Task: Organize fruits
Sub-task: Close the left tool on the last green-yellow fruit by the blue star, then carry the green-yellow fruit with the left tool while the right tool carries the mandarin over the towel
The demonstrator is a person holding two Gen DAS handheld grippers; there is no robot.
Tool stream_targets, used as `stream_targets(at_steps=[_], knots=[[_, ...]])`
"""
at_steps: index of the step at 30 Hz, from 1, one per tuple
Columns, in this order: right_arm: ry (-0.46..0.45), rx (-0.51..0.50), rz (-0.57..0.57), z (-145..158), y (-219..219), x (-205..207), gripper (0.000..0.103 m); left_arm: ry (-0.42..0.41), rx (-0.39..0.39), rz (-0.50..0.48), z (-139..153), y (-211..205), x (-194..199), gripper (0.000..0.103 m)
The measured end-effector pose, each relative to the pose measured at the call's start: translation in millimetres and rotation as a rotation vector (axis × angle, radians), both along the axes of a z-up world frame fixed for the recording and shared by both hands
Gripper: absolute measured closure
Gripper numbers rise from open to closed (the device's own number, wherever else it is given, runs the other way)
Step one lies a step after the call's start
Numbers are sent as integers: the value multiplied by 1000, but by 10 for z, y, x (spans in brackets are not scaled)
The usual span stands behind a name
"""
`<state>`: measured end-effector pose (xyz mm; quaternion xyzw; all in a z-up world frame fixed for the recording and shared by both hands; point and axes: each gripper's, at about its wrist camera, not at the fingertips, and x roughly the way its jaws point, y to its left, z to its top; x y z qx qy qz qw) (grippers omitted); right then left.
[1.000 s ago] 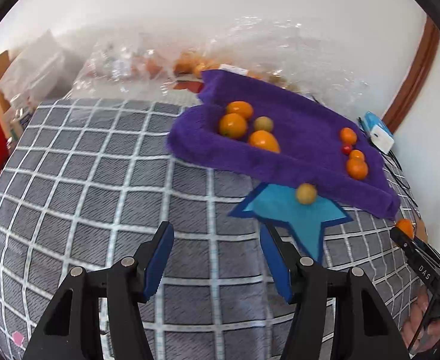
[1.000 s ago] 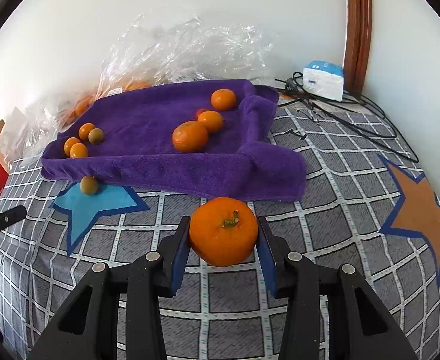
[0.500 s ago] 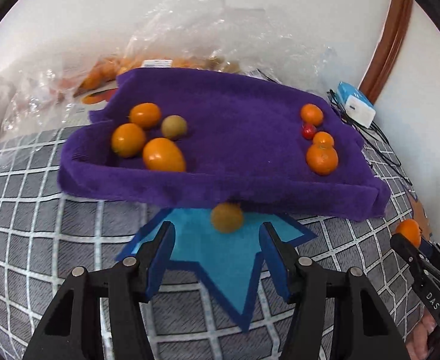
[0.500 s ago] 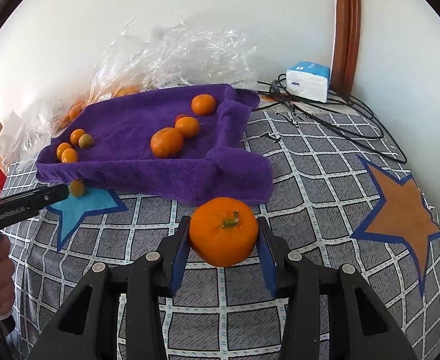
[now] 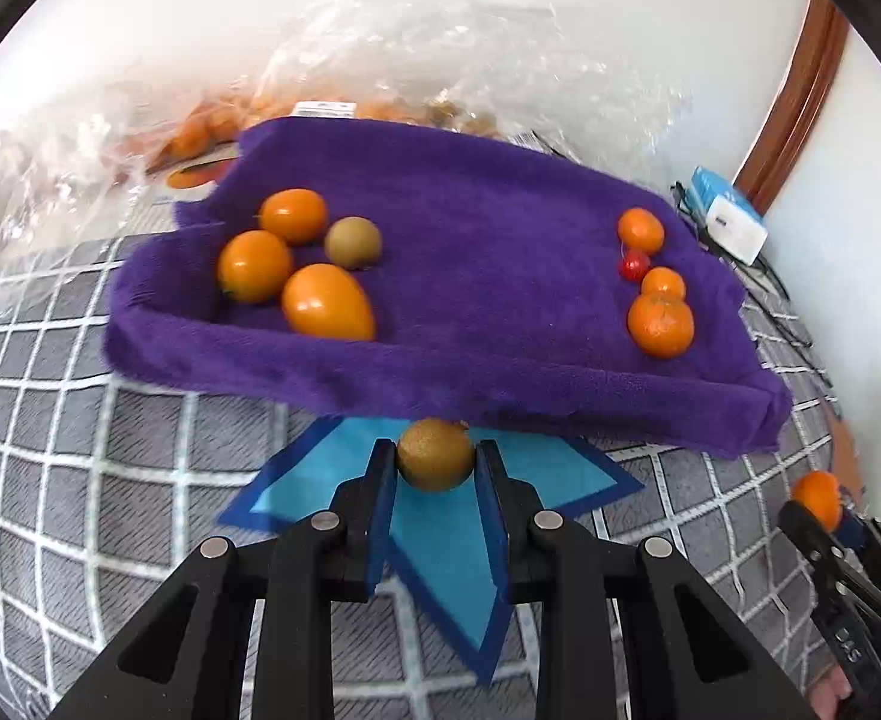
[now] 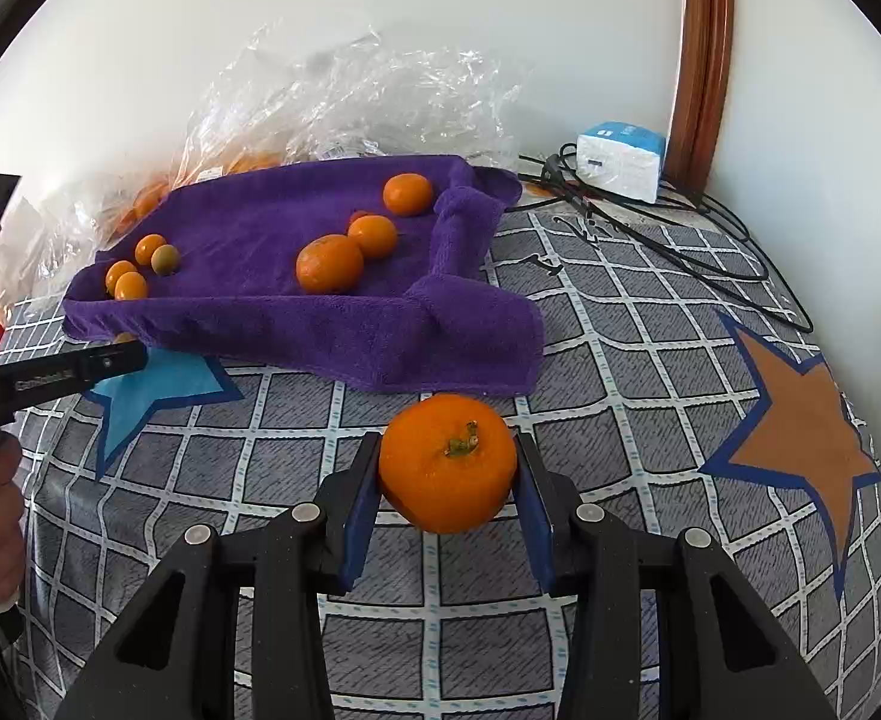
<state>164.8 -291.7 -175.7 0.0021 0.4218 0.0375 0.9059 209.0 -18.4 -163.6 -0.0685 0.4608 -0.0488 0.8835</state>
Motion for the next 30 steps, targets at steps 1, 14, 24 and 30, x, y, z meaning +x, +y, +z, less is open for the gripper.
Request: stream_targets(at_steps=[1, 14, 24, 30], knots=[[-2, -2, 2, 15, 23, -8, 61, -6, -1, 0, 39, 49, -43, 78], [-3, 78, 7, 286, 317, -103, 61, -75, -21, 39, 437, 613, -471, 78], [-23, 124, -43, 536, 323, -118, 61, -103, -37, 59, 625, 822, -563, 78], [-48, 100, -41, 678, 343, -102, 61, -122, -46, 63, 712, 865, -557, 78]])
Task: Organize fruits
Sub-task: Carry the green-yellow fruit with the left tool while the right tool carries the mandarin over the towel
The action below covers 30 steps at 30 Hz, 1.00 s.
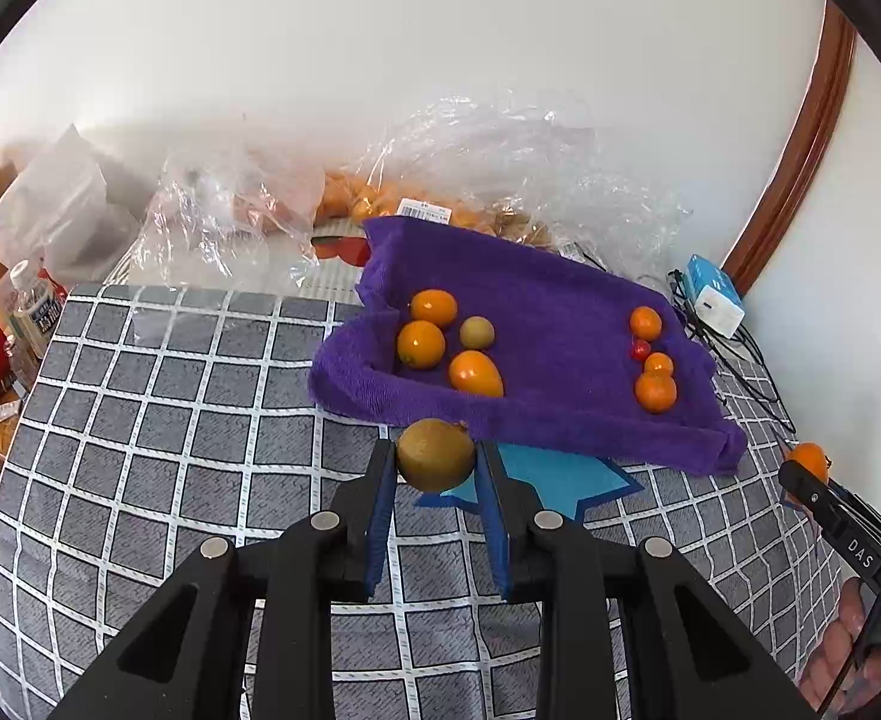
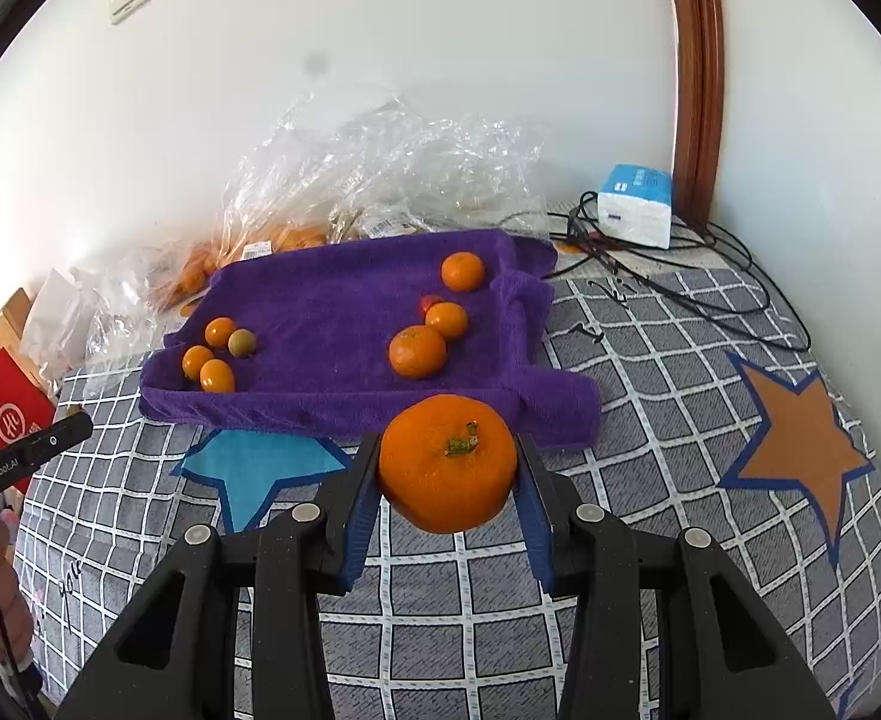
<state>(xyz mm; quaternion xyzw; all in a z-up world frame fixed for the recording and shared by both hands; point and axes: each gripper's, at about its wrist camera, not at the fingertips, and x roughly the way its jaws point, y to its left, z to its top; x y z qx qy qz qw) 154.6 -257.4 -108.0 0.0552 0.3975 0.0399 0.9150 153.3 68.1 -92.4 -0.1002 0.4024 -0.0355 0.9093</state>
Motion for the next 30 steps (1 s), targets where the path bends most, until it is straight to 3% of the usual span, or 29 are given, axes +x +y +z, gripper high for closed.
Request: stream_targets(at_steps=[16, 30], knots=[[-4, -44, 18, 53, 131, 330, 61, -2, -14, -6, 82, 6, 305, 78], [22, -78, 51, -140, 334, 821, 61, 25, -27, 12, 19, 45, 796, 78]])
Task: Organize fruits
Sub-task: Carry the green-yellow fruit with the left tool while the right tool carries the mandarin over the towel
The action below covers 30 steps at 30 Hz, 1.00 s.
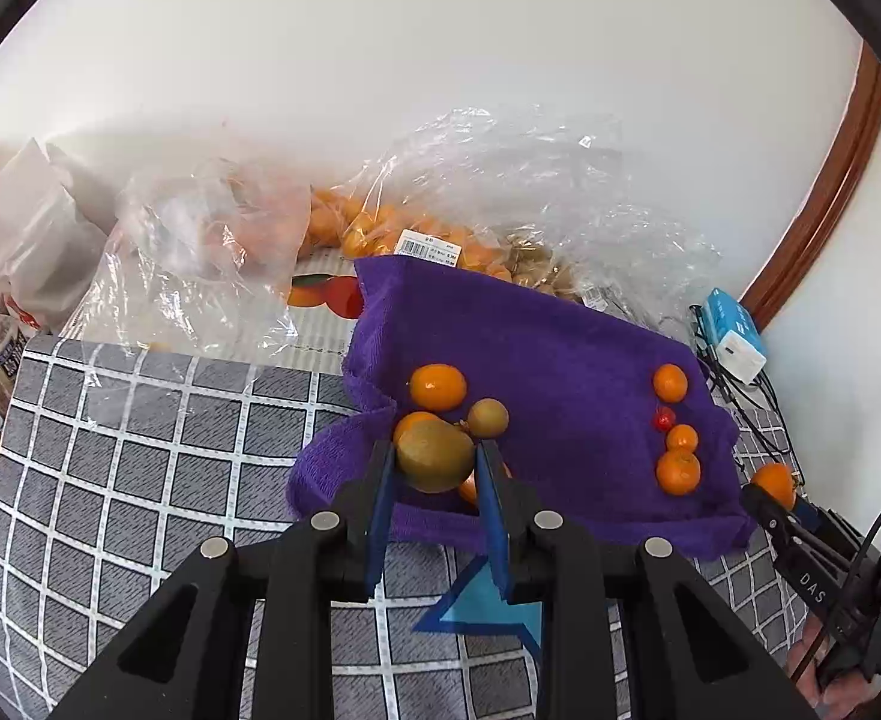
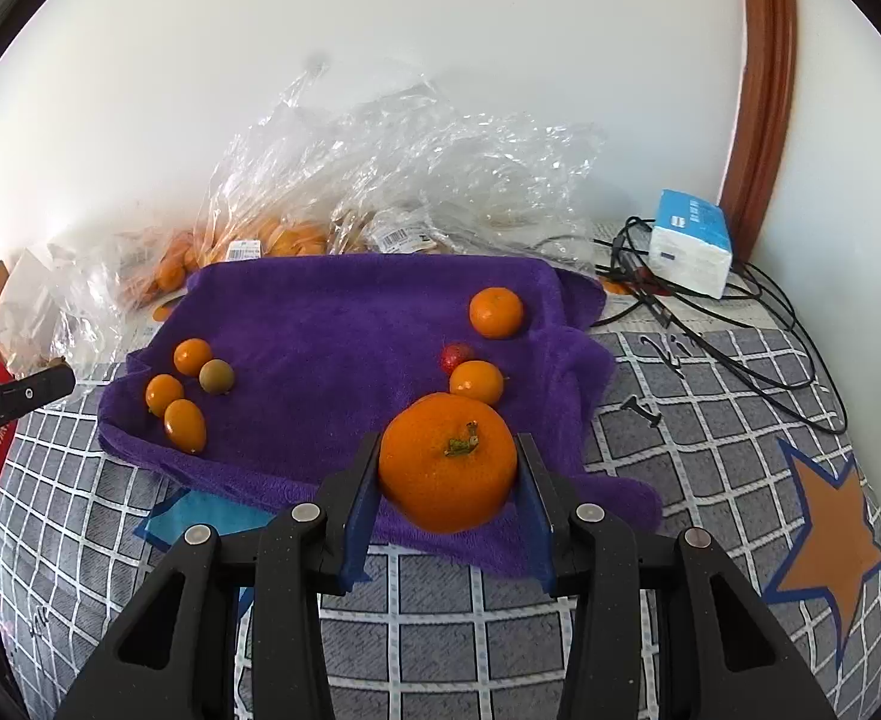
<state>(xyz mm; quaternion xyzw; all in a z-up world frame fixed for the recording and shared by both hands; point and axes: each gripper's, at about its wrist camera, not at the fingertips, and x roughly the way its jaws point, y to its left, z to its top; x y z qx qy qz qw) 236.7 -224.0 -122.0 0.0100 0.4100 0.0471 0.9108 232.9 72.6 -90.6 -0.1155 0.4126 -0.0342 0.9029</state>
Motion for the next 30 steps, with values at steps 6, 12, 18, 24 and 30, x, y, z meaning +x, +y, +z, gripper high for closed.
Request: stream_targets(at_steps=[6, 12, 18, 24, 30], knots=[[44, -3, 16, -206, 74, 215, 61, 31, -1, -2, -130, -67, 183, 78], [69, -9, 42, -350, 163, 351, 61, 57, 15, -4, -275, -152, 348, 78], [70, -29, 66, -436, 255, 424, 61, 76, 39, -17, -407, -238, 440, 78], [48, -83, 95, -445, 345, 410, 60, 94, 29, -23, -510, -230, 477, 78], [38, -122, 94, -493, 354, 397, 60, 81, 36, -23, -520, -226, 492, 77]])
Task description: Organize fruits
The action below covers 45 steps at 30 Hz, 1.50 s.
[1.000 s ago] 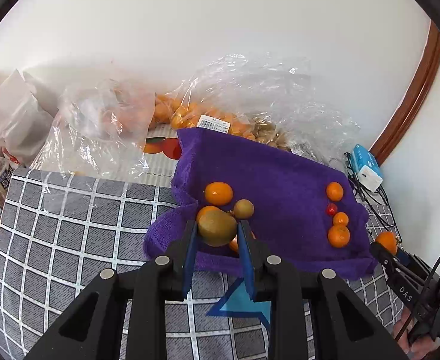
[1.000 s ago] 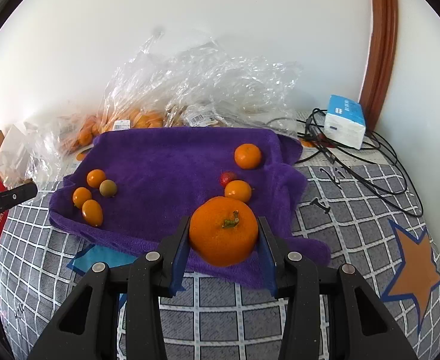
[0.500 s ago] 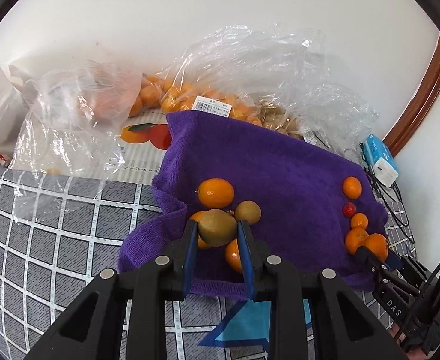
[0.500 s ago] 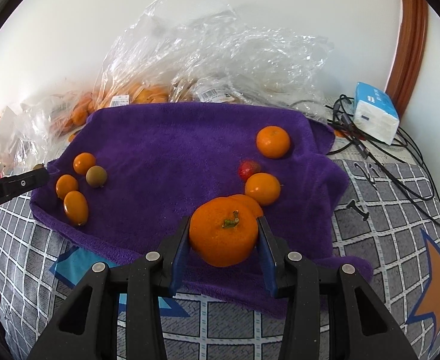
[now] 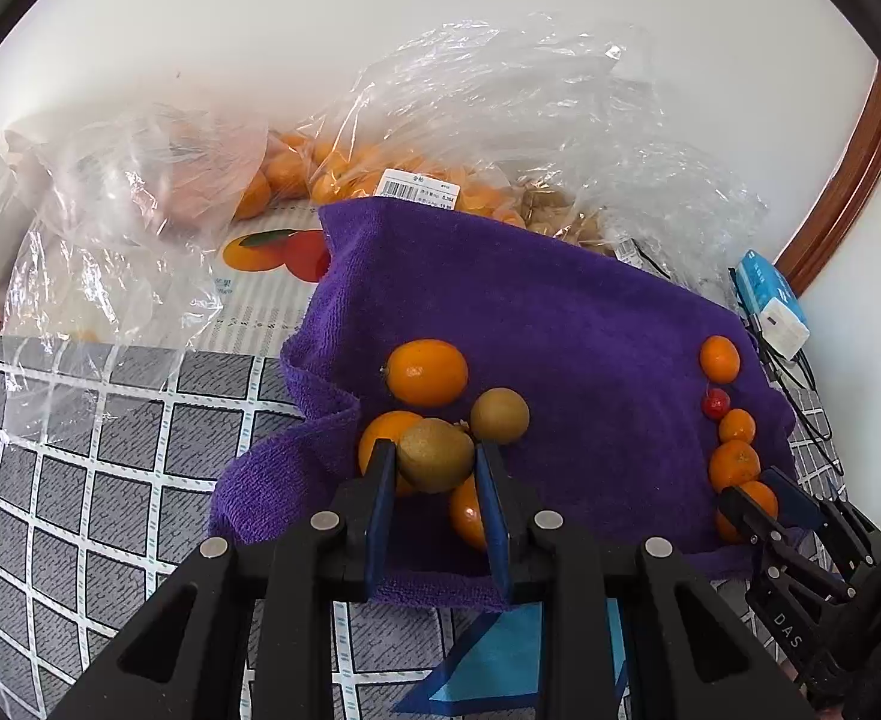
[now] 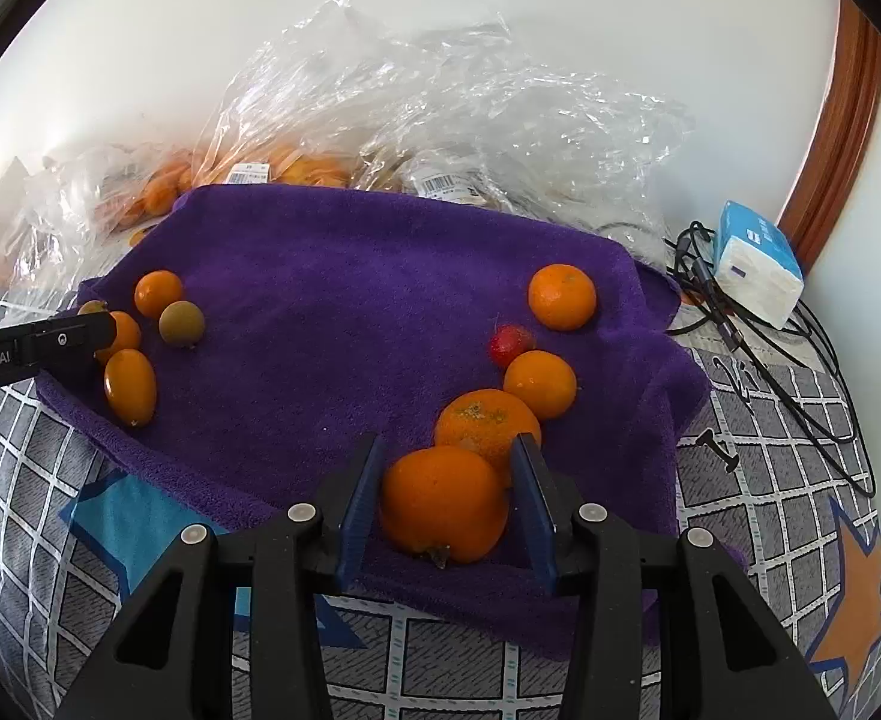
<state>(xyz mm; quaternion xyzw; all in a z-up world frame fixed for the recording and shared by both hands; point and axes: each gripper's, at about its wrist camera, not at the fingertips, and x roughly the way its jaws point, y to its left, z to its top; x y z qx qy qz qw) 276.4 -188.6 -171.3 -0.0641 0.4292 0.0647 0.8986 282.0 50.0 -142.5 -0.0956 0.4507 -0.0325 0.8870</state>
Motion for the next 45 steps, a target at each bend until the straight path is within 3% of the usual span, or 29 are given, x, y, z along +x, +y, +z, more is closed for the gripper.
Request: stream_targets(at_steps=[7, 11, 19, 38, 44, 45], knots=[[16, 16, 2, 2, -6, 13, 55, -5, -10, -2, 4, 2, -9, 77], [30, 21, 0, 0, -13, -3, 48, 18, -18, -20, 1, -12, -17, 61], [22, 49, -43, 152, -102, -133, 43, 6, 12, -17, 157, 0, -204, 51], [-72, 127, -139, 1073, -610, -1237, 41, -176, 103, -29, 1012, -231, -1553, 29], [-129, 159, -155, 1234, -742, -1666, 23, -218, 104, -26, 1164, -288, -1975, 22], [-130, 163, -151, 1245, -757, -1733, 16, -228, 103, -24, 1186, -294, -2050, 21]])
